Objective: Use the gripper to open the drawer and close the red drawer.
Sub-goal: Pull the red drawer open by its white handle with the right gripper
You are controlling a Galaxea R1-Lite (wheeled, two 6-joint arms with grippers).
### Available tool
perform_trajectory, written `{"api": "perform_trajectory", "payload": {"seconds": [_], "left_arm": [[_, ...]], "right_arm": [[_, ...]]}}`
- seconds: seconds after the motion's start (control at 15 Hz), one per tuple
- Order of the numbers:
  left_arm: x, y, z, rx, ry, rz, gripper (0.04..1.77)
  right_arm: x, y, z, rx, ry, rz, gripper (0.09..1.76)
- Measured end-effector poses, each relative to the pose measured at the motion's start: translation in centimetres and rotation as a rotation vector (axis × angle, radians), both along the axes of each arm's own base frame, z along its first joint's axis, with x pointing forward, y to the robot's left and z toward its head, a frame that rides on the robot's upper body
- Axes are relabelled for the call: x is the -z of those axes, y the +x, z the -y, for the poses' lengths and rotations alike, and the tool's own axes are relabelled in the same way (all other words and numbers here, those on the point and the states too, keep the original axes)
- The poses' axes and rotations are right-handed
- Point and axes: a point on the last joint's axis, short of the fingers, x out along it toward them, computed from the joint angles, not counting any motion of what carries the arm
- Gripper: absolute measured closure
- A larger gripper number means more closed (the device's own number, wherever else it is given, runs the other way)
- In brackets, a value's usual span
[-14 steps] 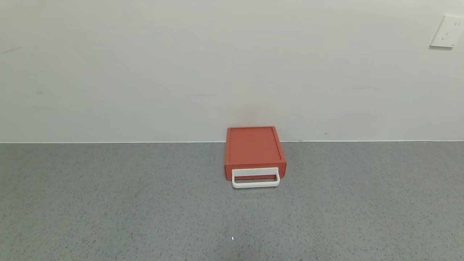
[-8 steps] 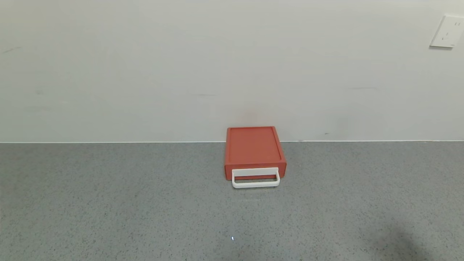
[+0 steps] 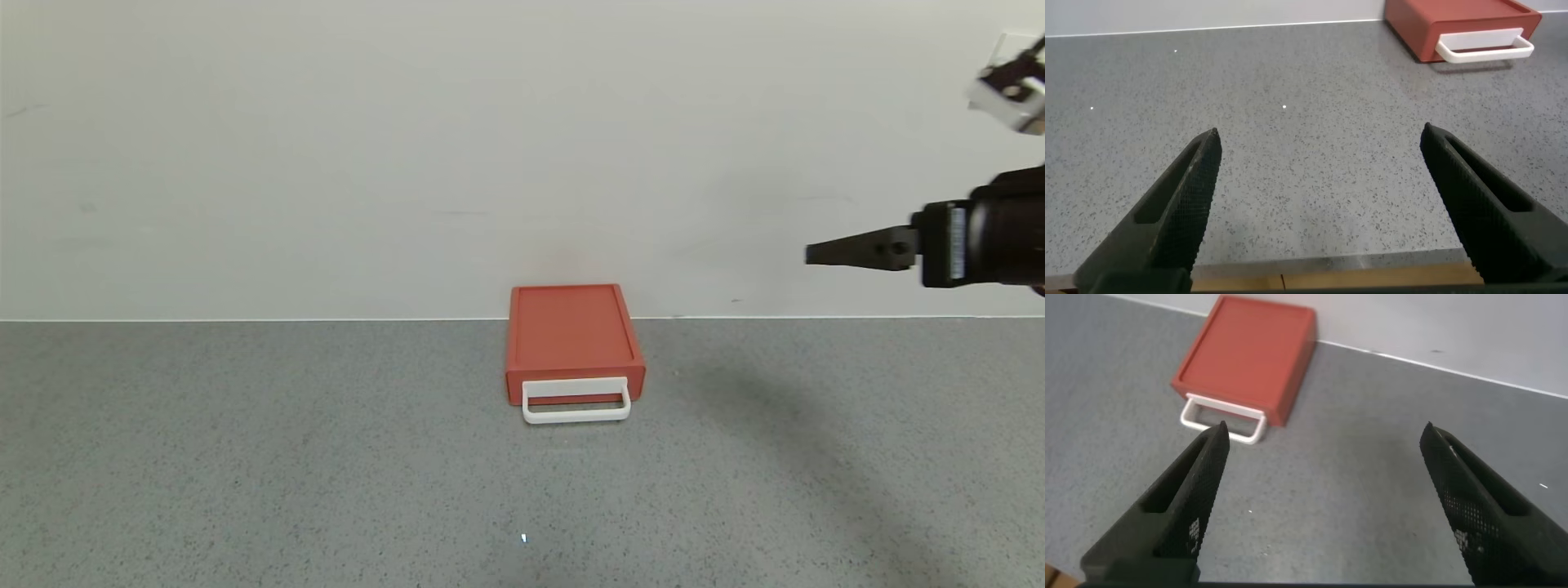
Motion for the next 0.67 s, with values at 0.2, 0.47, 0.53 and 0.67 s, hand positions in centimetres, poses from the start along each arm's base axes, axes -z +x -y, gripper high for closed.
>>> {"api": "perform_trajectory", "payload": {"seconds": [0.2, 0.47, 0.53, 0.67], "left_arm": [[0.0, 0.0, 0.0, 0.000, -0.001, -0.001, 0.06], [0.0, 0.0, 0.0, -0.001, -0.001, 0.000, 0.06], [0.0, 0.0, 0.0, -0.001, -0.001, 0.000, 0.06], [0.0, 0.0, 0.0, -0.001, -0.001, 0.000, 0.06]], "right_arm": [[2.2, 4.7, -5.5, -0.123, -0.023, -0.146, 0.14], [6.9, 7.8, -12.9, -0.162, -0.074, -0.278, 0.14], [7.9, 8.2, -14.6, -0.145, -0.081, -0.295, 0.14], [9.6, 8.7, -17.4, -0.096, -0.088, -0.319, 0.14]]}}
